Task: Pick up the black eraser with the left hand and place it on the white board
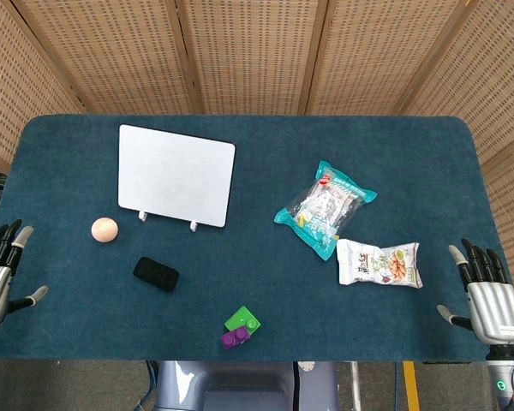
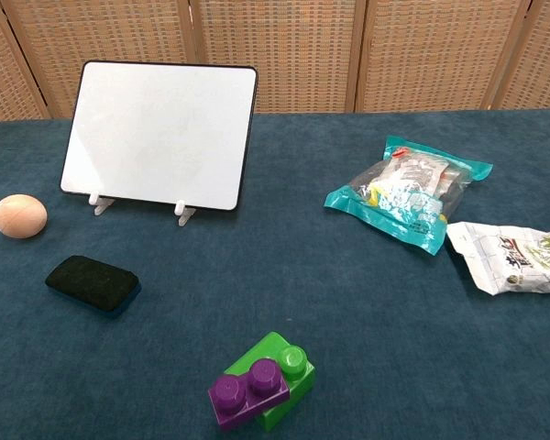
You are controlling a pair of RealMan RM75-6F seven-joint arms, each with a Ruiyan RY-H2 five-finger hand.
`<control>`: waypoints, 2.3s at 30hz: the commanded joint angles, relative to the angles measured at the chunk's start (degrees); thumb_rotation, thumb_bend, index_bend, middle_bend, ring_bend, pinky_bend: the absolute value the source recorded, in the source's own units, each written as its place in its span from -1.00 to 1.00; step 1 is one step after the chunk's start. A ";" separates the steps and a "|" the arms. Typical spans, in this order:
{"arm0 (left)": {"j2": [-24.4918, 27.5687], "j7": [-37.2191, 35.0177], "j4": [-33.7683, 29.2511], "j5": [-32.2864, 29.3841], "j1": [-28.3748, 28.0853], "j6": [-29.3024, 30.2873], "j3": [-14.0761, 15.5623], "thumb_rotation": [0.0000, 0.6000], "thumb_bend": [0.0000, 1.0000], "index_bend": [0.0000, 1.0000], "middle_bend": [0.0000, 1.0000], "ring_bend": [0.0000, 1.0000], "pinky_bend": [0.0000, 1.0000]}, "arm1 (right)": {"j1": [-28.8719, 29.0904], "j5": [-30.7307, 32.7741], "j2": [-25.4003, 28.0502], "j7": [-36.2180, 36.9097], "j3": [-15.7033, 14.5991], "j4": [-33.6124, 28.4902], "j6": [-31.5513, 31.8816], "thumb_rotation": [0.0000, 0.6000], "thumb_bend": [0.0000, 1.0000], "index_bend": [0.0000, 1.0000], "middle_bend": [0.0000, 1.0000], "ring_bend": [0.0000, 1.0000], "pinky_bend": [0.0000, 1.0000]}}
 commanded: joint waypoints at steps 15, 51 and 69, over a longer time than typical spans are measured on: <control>-0.53 2.72 -2.63 3.58 -4.40 -9.03 3.21 1.00 -1.00 -1.00 -1.00 -1.00 -1.00 | 0.07 -0.11 0.01 0.18 0.01 0.10 -0.06 1.00 -0.89 -1.00 -1.00 -1.00 -1.00; -19.97 18.47 3.92 -15.93 -22.99 -36.27 -2.29 1.00 -0.66 -0.02 -1.00 -1.00 -1.00 | 0.17 -0.39 0.08 1.75 -0.06 0.68 -0.18 1.00 -0.89 -1.00 -1.00 -1.00 -1.00; -18.80 4.28 10.01 -1.44 -23.84 -18.29 -6.90 1.00 -0.49 0.07 -1.00 -1.00 -1.00 | 0.17 -0.40 0.08 1.75 -0.06 0.65 -0.16 1.00 -0.89 -1.00 -1.00 -1.00 -1.00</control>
